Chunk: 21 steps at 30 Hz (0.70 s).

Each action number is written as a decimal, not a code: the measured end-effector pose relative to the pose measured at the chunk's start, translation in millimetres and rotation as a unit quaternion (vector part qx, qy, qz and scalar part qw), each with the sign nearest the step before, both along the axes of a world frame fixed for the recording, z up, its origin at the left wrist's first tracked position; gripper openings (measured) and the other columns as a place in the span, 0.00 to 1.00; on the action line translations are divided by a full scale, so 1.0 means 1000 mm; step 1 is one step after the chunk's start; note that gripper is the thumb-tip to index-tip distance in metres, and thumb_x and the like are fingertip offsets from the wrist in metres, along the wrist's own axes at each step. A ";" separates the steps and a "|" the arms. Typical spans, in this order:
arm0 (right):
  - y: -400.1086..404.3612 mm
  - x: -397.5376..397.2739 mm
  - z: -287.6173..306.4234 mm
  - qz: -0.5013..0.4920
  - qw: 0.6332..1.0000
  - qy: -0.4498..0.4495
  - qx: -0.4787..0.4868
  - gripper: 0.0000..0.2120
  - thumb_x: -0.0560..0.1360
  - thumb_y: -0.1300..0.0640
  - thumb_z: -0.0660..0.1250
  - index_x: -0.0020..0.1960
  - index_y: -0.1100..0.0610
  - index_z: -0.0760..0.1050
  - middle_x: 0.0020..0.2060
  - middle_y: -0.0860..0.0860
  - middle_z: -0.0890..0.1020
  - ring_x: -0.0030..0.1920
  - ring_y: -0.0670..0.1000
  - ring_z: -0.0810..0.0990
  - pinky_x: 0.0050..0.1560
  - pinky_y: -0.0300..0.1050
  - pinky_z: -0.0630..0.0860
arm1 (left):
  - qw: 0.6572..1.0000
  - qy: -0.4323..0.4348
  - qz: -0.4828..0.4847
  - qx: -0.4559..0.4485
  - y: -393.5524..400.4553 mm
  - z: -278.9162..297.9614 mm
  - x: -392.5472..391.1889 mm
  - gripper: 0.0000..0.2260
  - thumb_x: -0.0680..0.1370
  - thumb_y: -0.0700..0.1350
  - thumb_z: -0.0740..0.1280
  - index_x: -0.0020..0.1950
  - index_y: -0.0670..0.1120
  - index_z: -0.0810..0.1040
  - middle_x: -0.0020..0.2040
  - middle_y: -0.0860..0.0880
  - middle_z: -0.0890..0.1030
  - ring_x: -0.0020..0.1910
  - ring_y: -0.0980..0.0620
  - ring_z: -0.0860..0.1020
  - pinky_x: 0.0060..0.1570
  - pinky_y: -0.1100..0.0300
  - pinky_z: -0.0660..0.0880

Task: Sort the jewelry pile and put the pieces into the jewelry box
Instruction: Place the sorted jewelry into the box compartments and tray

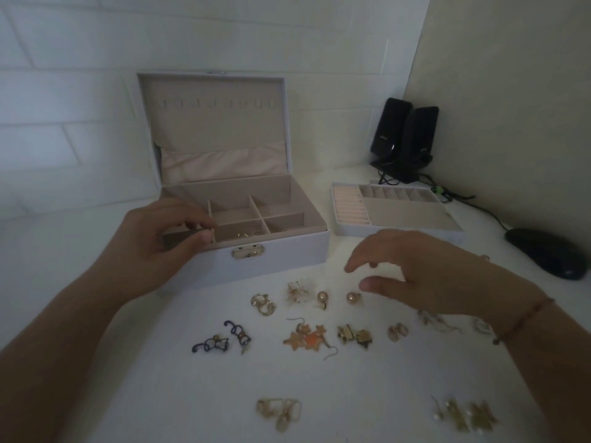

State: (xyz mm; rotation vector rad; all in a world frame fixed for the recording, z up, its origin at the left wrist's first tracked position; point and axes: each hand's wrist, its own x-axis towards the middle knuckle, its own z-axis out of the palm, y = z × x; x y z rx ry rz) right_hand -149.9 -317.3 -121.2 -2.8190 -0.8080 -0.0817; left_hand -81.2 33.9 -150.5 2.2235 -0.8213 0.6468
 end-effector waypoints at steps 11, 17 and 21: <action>0.045 -0.003 -0.030 0.083 0.995 -0.045 -0.016 0.21 0.77 0.45 0.62 0.69 0.43 0.68 0.64 0.43 0.74 0.62 0.47 0.72 0.60 0.50 0.73 | 0.989 -0.134 -0.052 0.018 -0.015 0.002 -0.009 0.05 0.75 0.41 0.70 0.45 0.41 0.84 0.44 0.46 0.82 0.43 0.43 0.81 0.43 0.47 0.77; 0.075 0.010 -0.028 0.077 0.995 -0.057 -0.036 0.17 0.77 0.46 0.63 0.66 0.45 0.73 0.59 0.45 0.77 0.58 0.48 0.73 0.56 0.45 0.63 | 0.991 -0.081 -0.018 -0.108 -0.013 0.004 -0.005 0.07 0.76 0.47 0.69 0.46 0.45 0.84 0.43 0.47 0.84 0.43 0.47 0.81 0.48 0.52 0.78; 0.081 0.019 -0.022 0.099 0.995 0.007 -0.029 0.13 0.76 0.50 0.66 0.60 0.49 0.77 0.53 0.46 0.78 0.47 0.41 0.72 0.52 0.34 0.65 | 0.928 0.064 0.026 -0.366 -0.005 0.007 0.005 0.05 0.71 0.50 0.68 0.41 0.56 0.84 0.36 0.59 0.83 0.37 0.59 0.78 0.45 0.61 0.76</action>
